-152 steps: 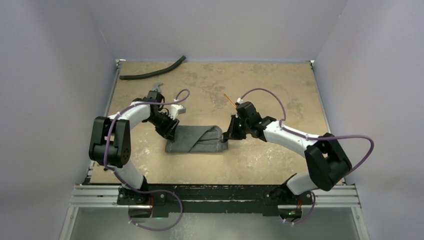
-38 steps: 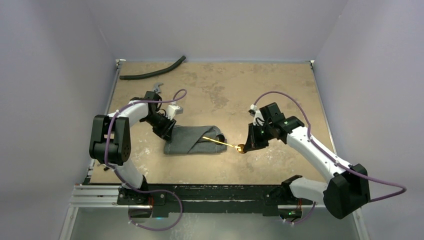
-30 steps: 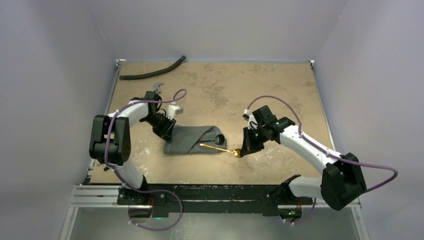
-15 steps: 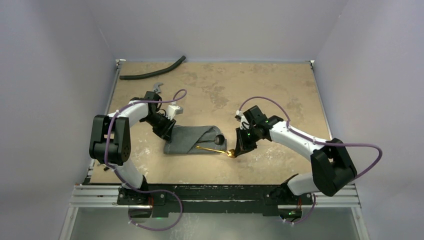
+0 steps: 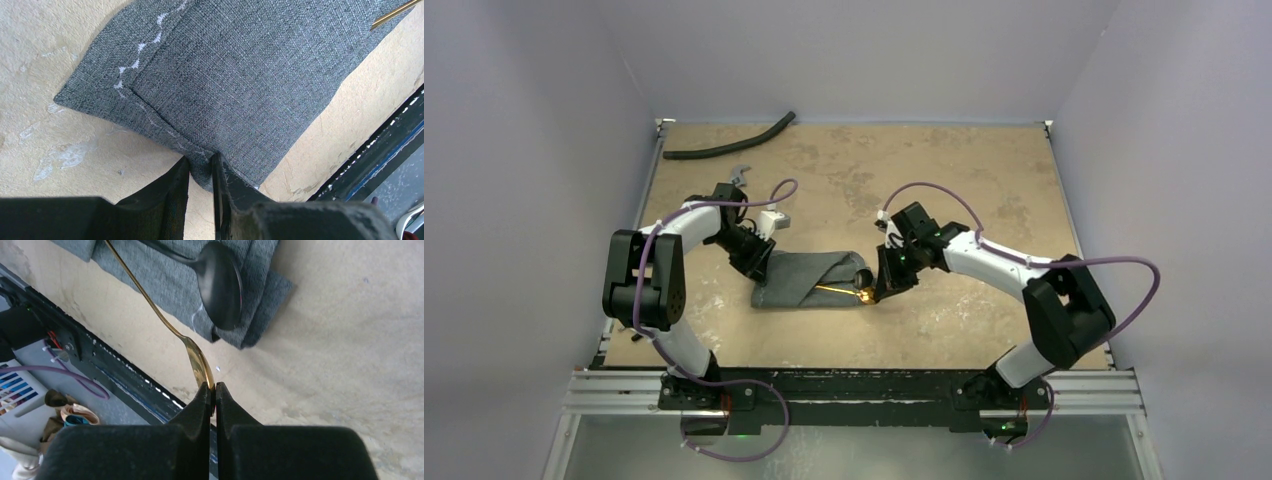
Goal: Fold the napkin into a case and place the utensils inside
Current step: Insert the spoon into the folded napkin.
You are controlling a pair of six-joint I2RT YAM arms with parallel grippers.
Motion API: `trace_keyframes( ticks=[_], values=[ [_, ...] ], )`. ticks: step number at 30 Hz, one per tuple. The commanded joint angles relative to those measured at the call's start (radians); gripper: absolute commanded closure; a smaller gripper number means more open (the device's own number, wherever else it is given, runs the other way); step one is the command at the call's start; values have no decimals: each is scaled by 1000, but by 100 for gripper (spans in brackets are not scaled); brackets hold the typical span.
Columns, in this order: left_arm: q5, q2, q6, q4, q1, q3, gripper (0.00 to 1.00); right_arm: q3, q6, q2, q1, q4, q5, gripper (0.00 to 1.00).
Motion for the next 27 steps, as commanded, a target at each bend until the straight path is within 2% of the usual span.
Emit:
trace_keyframes(
  ticks=[1,17,23,27],
  values=[
    [-1,-24,37,3,8,-6,79,57,30,49,20,79,-14,100],
    [15,-14,45,-4,8,-2,80,160,105,187,100,197,33,100],
    [8,-12,45,-5,7,3,80,187,88,226,105,191,72,65],
    [-12,-26,41,-16,7,10,73,175,68,170,104,133,83,41]
  ],
)
